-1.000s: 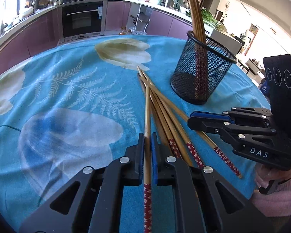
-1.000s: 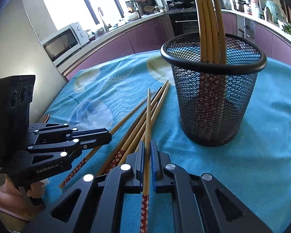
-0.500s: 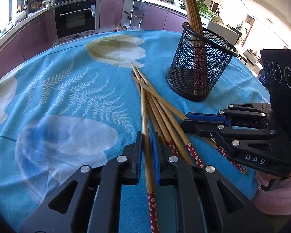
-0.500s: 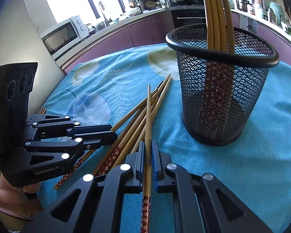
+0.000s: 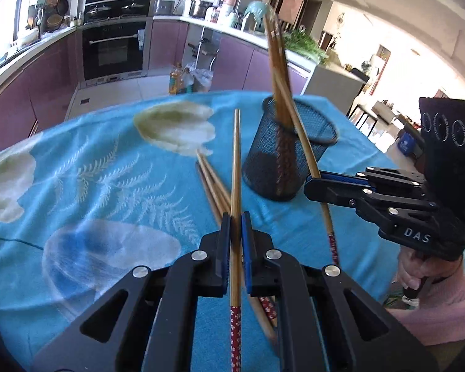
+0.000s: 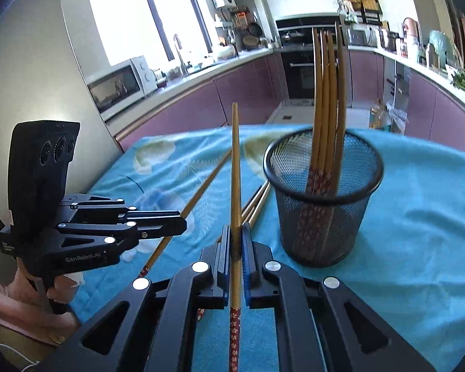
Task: Organize utensils
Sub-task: 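Lift both held chopsticks upright and lower them into the mesh cup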
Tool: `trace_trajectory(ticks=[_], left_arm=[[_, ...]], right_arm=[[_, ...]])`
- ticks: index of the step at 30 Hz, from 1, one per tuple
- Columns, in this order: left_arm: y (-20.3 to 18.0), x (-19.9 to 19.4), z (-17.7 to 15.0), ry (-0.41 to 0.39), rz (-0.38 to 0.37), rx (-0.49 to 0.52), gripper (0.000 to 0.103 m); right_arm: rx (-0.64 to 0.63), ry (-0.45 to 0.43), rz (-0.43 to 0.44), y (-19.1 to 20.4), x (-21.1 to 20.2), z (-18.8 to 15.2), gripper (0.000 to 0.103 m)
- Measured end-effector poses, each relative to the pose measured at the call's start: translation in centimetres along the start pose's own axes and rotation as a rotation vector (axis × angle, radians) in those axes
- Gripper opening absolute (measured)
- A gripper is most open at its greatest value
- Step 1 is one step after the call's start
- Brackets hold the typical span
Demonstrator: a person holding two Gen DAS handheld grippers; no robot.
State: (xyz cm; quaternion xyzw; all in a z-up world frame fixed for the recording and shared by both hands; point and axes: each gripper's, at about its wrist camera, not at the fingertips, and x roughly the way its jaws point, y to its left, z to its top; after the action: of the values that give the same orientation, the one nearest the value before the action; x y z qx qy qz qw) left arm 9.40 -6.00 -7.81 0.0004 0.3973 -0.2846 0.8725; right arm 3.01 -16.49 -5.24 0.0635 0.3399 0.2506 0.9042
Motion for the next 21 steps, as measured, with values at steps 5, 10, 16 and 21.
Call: trace_trajectory(ticks=[5,10,16,21], left_arm=[[-0.3,-2.4,1.2,-0.060,-0.048,0.007,0.008],[-0.9,-4.6,1.8,-0.108,-0.080,0.024,0.008],[-1.6,-6.4,2.7,-0.158,-0.109,0.036,0.008],[-1.7,-7.0,4.1,-0.197,-0.128,0.029,0.007]], right_arm=[[-0.008,-0.056,-0.014,-0.3,-1.8,0.9,0.006],[-0.002,-0.101,-0.020,-0.6,-3.1,1.3,0.006],[-0.018,-0.147,-0.035,-1.0,-4.4,2.1,0.006],[-0.030,-0.182,-0.035,-1.8,-5.7,3.4,0.006]])
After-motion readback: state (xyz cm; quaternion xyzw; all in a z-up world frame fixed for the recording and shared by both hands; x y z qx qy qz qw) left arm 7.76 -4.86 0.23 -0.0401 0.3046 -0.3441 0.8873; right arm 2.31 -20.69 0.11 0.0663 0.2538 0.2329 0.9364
